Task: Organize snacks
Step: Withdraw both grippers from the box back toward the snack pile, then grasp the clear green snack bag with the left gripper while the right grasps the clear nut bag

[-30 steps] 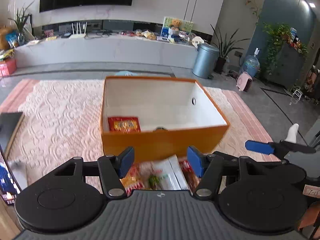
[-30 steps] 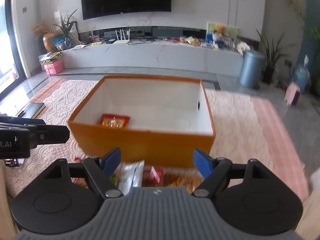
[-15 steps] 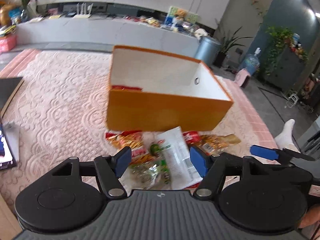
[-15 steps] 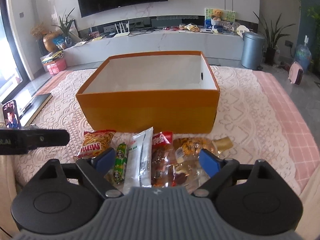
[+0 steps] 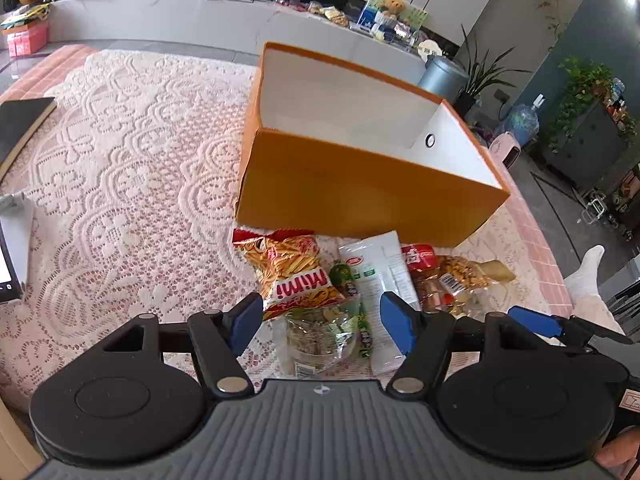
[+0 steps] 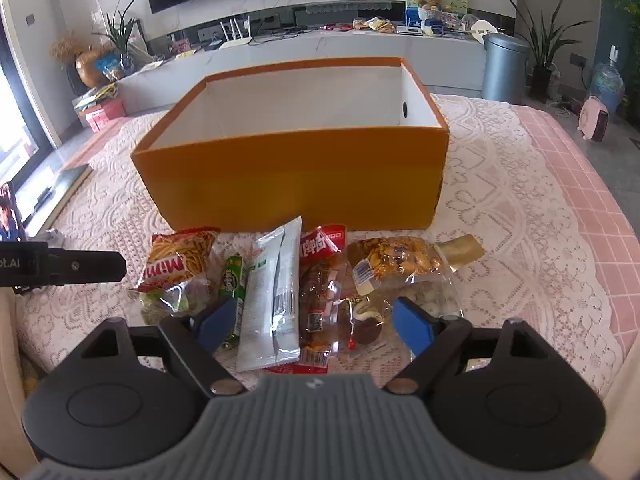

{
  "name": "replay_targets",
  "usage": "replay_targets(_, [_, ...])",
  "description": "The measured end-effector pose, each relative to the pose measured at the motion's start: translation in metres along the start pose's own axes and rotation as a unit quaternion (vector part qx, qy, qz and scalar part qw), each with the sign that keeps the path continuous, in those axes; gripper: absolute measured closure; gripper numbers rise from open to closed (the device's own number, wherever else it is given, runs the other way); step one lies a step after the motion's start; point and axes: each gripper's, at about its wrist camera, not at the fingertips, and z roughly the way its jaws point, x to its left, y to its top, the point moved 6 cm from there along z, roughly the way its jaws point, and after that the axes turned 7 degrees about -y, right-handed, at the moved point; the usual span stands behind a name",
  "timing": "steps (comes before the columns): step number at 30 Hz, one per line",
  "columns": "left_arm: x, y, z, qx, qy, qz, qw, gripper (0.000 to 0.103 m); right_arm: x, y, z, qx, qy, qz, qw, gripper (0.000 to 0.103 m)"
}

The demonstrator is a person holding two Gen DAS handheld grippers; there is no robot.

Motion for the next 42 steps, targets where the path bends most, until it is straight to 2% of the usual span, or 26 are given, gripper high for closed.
replay_targets(2, [0.001, 0.0, 0.005, 0.006, 0.0, 0.0, 1.0, 0.024, 0.001, 0.0, 0.004, 0.001, -0.002, -0.005, 1.0, 0.024])
replay_targets(4, [0.003, 0.0, 0.01, 0.011, 0.005, -0.001, 0.9999, 0.024, 0.001, 0.001, 0.009, 0.007, -0.001, -0.006, 1.0, 0.032])
replay_targets(6, [0.005, -0.001, 0.016, 0.015, 0.017, 0.001, 0.9997, 0.024, 0.002, 0.002, 0.014, 0.013, 0.001, -0.004, 1.0, 0.033])
replay_targets(9, [0.009, -0.002, 0.026, 0.024, 0.038, 0.009, 0.999, 0.024, 0.007, 0.001, 0.019, 0.016, 0.008, -0.009, 1.0, 0.04])
replay_targets(14, [0.001, -0.01, 0.034, 0.058, 0.008, 0.03, 0.9978, 0.027, 0.016, 0.001, 0.025, 0.015, 0.023, -0.027, 0.999, 0.047])
replay_targets(19, [-0.006, -0.024, 0.049, 0.084, 0.023, 0.067, 0.994, 0.027, 0.02, 0.0, 0.031, 0.019, 0.026, -0.038, 0.999, 0.054])
replay_targets(25, [-0.002, -0.03, 0.061, 0.094, 0.021, 0.057, 0.9937, 0.028, 0.021, -0.004, 0.037, 0.02, 0.036, -0.042, 0.998, 0.064])
replay_targets(33, [-0.001, -0.029, 0.066, 0.085, 0.013, 0.049, 0.9951, 0.034, 0.03, -0.005, 0.047, 0.019, 0.051, -0.056, 0.997, 0.069])
replay_targets(34, [-0.001, -0.03, 0.066, 0.084, 0.008, 0.046, 0.9953, 0.042, 0.029, -0.005, 0.049, 0.022, 0.051, -0.054, 0.997, 0.069])
replay_targets(37, [-0.001, -0.029, 0.067, 0.081, 0.006, 0.042, 0.9958, 0.048, 0.025, -0.005, 0.047, 0.02, 0.051, -0.05, 0.997, 0.069])
replay_targets(42, [-0.008, -0.03, 0.058, 0.079, 0.005, 0.055, 0.9954, 0.052, 0.001, 0.002, 0.038, 0.0, 0.017, -0.041, 0.999, 0.068])
